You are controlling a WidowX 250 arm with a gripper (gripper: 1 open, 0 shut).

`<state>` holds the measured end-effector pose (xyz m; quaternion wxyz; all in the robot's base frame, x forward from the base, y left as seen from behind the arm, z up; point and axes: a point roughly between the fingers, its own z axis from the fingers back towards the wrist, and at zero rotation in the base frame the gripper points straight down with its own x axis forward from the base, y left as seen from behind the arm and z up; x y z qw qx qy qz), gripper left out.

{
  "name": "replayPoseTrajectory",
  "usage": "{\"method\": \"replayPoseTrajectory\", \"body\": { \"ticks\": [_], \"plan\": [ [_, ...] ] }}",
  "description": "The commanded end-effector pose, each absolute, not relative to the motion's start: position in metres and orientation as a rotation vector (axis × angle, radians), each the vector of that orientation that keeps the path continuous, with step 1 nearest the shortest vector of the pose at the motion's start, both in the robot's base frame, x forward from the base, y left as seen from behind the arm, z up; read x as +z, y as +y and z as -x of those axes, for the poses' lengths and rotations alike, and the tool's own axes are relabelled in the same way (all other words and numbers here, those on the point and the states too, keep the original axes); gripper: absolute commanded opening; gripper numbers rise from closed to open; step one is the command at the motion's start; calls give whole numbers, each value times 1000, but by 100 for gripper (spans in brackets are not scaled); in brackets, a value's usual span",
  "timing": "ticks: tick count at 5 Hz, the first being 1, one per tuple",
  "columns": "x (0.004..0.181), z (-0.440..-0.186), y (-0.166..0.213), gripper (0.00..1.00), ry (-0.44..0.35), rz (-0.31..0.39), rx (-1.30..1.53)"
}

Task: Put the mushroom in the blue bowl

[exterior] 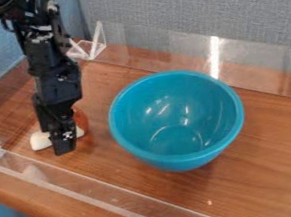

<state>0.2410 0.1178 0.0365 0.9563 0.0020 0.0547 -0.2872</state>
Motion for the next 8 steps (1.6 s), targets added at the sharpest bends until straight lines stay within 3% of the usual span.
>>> {"method": "replayPoseTrajectory", "body": {
  "ticks": [1,3,4,8],
  "plan": [
    [37,-246,123,100,85,-12,-576],
    [27,-249,124,100,76,7,-573],
    [25,-250,124,0,75,12,-570],
    [25,-250,126,0,61,24,-558]
  ]
}}
